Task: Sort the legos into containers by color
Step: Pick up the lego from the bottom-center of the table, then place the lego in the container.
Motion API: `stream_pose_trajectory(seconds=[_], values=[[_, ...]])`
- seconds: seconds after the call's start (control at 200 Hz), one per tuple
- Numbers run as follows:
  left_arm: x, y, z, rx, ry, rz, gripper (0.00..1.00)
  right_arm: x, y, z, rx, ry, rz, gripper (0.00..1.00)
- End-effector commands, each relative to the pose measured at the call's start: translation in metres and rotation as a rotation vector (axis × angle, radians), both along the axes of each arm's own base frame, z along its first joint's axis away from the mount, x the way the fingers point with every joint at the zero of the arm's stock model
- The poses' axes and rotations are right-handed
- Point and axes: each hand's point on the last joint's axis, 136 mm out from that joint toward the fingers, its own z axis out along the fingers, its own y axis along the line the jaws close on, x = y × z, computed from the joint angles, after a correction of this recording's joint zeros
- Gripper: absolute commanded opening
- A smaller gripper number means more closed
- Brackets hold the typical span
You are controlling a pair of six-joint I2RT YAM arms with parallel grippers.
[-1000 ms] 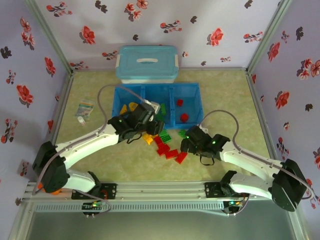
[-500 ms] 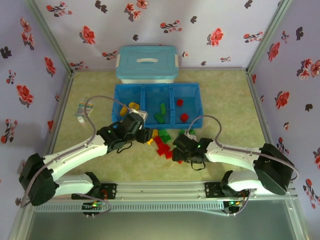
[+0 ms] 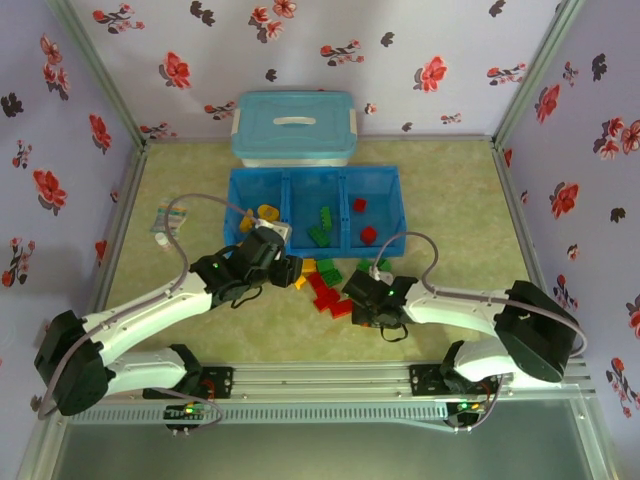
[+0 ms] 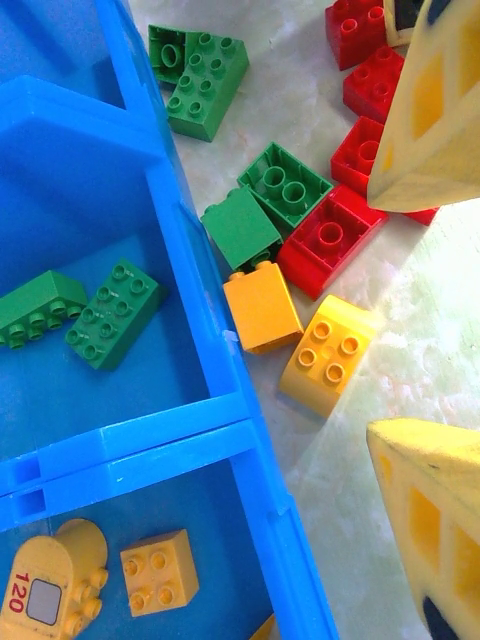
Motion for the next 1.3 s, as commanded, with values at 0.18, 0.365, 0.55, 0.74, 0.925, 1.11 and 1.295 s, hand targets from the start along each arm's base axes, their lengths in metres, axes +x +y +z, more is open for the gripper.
stream_pose_trajectory(seconds=[0.18,0.365,0.55,0.74,0.925,1.11,1.295], values=[[0.003,0.008,0.0,-0.002,-0.023,0.03,0.56,0.018,0.001,0.03,-0.046,-0.09,0.007,0.31],[-0.012,0.008,-0.009,0.04,-0.024,-0.053,0.57,0.05,-0.015,0.089,-0.119,-0.244,0.008,0.28],[-0.037,0.006,-0.038,0.069,0.038,-0.089,0.6,0.106,-0.03,0.136,-0.072,-0.322,-0.057,0.27],[-0.062,0.001,-0.055,0.047,0.07,-0.099,0.6,0.157,-0.021,0.148,-0.001,-0.297,-0.042,0.27],[-0.071,-0.004,-0.06,0.03,0.073,-0.106,0.6,0.199,-0.015,0.148,0.004,-0.261,-0.023,0.28],[-0.072,-0.011,-0.059,0.04,0.06,-0.129,0.6,0.224,-0.021,0.149,-0.019,-0.259,-0.04,0.48],[-0.071,-0.019,-0.063,0.069,0.061,-0.158,0.6,0.223,-0.022,0.161,0.005,-0.266,-0.044,0.87]])
